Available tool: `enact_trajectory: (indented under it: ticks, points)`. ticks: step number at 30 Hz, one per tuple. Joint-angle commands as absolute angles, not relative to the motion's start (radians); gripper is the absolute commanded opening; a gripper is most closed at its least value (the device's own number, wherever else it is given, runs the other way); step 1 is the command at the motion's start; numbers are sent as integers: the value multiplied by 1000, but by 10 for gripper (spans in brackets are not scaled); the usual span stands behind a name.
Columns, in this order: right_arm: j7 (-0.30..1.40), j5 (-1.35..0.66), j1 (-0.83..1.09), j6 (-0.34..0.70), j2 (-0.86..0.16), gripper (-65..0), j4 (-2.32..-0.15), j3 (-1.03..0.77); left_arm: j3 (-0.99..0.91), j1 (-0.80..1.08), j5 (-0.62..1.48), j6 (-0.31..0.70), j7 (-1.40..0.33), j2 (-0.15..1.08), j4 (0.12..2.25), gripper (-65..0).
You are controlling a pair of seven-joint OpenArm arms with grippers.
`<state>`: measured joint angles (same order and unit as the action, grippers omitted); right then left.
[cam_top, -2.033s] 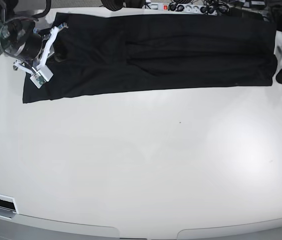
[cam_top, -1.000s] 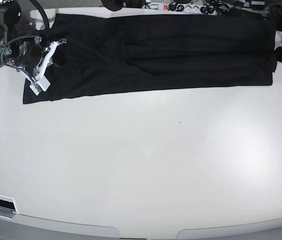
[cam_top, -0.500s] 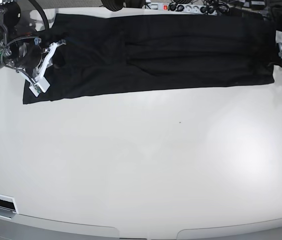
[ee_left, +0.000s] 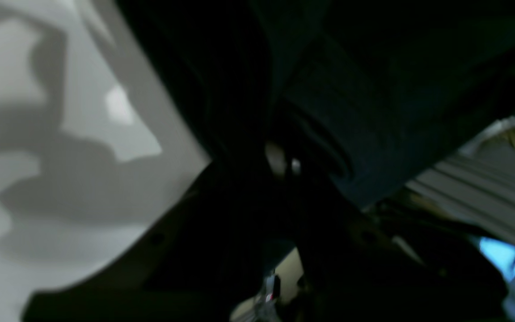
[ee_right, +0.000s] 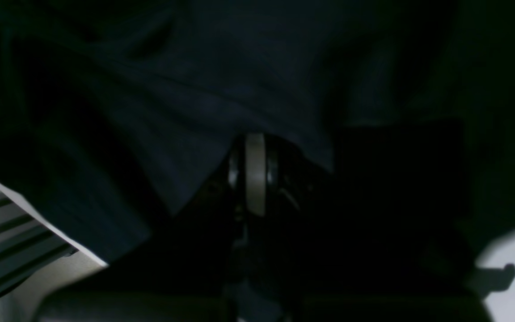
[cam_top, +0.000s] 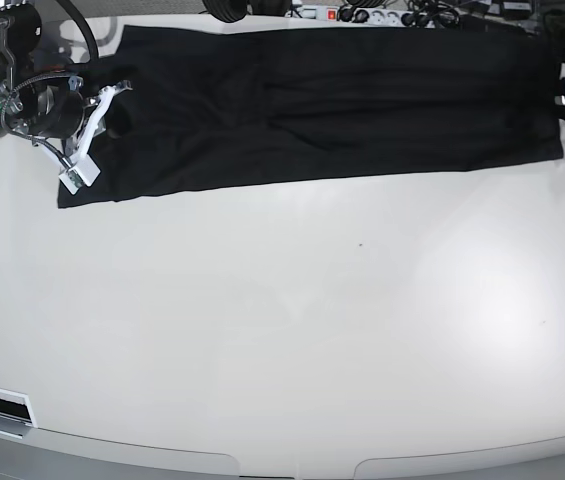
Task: Layout the t-shirt on the table in an organized manner, then fold the t-shirt properly
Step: 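Grasp the strip ends with both grippers at opposite ends, then fold the left gripper's strip end toward the right gripper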
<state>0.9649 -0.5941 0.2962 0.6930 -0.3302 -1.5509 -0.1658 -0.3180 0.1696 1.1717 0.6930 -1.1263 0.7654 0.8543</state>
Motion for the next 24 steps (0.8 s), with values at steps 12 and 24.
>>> enact_trajectory:
  ticks: [12,24]
  points:
    - [1041,-680,283,698,-344,-650,-1790,-170,-564,163,1116,698,-1046,860,909,-650]
    - [1032,-684,286,698,-344,-650,-1820,-170,-564,163,1471,698,-1373,916,1009,-650]
